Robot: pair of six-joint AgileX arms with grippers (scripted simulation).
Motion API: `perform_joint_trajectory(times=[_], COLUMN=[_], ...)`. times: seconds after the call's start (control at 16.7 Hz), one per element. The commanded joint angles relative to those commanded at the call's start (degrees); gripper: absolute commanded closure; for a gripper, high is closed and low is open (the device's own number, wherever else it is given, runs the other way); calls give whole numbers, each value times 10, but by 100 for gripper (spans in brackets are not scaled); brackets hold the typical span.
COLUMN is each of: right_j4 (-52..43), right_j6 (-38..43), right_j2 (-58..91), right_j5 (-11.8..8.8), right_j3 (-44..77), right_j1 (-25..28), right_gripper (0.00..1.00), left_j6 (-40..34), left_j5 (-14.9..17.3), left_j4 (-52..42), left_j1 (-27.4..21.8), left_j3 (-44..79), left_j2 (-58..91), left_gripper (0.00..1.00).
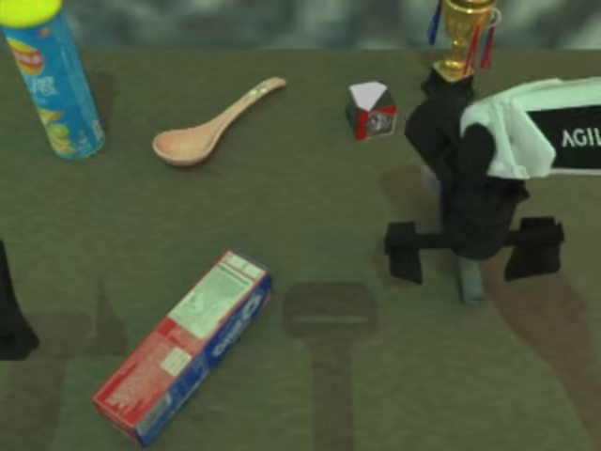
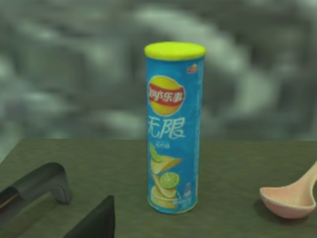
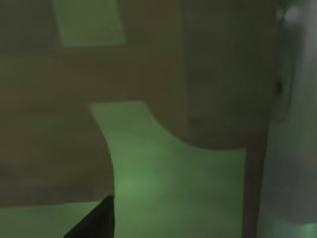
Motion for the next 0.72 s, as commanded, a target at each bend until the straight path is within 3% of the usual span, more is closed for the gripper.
perform_joint_trajectory(times=[0.42, 0.72], right_j4=[48, 48], right_j6=[-4, -4], right_j2=[29, 29], right_j5=[0, 0], right_j3=[-23, -23], right_j1=[-5, -5], right_gripper=[0, 38], left_j6=[0, 0], left_j5=[0, 0], left_j4=[0, 0], left_j1=[0, 0], left_j3=[0, 0], left_j2=[0, 0], left_gripper=[0, 0])
